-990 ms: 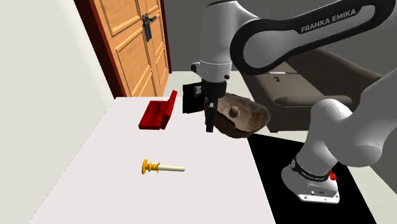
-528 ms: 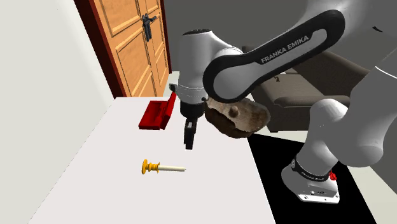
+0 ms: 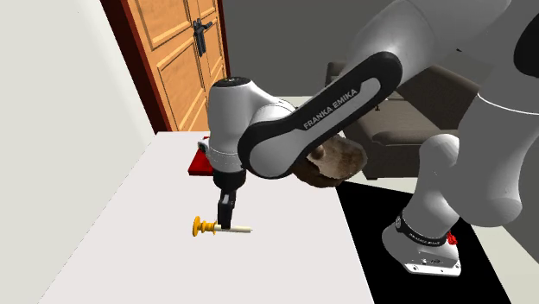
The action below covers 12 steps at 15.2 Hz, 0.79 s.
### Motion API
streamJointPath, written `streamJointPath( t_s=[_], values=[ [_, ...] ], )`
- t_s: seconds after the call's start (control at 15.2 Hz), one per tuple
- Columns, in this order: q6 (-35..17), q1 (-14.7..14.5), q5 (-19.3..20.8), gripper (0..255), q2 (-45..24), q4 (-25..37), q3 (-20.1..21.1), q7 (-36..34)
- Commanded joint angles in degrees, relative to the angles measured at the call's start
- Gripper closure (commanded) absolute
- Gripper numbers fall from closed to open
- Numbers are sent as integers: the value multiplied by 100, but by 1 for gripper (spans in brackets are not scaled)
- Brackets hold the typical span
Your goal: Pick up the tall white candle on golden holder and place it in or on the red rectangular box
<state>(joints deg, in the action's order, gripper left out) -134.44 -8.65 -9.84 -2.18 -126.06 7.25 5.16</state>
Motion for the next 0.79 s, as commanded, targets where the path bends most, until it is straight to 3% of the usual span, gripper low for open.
streamJointPath(
  t_s=[0.0,0.46,0.73],
  values=[
    [-172,-44,26,0,-300,185,40,-13],
    [-692,-92,31,0,-727,97,67,-20],
    [-692,-92,31,0,-727,97,67,-20]
  ],
)
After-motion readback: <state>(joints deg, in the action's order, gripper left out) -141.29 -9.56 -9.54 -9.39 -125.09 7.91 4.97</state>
